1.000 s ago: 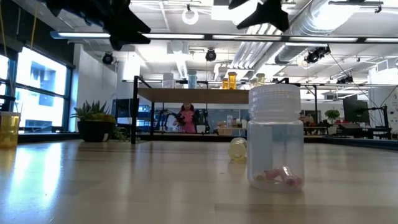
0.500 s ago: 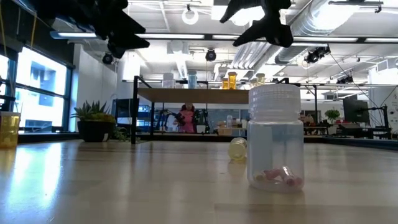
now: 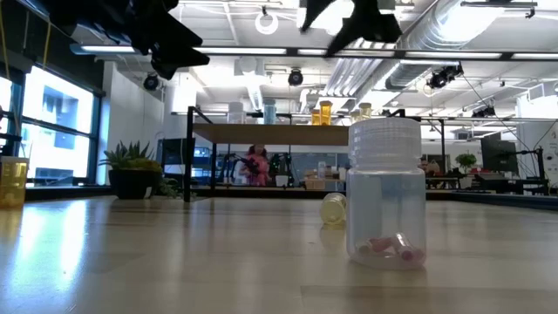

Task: Pick and place medicine bottles onto shelf by color
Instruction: Put the yellow pill bottle on the shelf aligned with the yellow pill bottles

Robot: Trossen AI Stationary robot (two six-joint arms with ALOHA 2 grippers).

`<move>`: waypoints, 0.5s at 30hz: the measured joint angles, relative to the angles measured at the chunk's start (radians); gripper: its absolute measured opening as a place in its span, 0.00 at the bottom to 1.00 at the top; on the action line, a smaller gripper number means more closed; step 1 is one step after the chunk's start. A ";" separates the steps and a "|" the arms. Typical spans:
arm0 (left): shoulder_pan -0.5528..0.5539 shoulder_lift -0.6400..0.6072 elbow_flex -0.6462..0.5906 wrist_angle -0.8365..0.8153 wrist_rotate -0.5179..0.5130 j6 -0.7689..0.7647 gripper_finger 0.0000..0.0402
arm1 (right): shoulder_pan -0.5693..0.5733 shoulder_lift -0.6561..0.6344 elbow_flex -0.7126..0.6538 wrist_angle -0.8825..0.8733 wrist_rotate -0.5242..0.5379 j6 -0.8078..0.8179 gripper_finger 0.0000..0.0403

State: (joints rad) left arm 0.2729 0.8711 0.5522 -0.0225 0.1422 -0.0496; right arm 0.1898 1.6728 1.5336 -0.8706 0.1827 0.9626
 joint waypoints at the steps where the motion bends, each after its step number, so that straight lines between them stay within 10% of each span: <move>1: 0.000 0.000 0.000 -0.001 0.000 0.000 0.53 | 0.000 0.023 0.019 -0.046 0.000 0.026 0.53; 15: 0.000 0.000 0.000 -0.020 0.000 0.020 0.53 | 0.011 0.223 0.035 -0.108 -0.083 0.322 0.53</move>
State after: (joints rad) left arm 0.2729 0.8711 0.5522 -0.0422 0.1425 -0.0299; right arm 0.2006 1.8959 1.5682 -0.9790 0.1002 1.2849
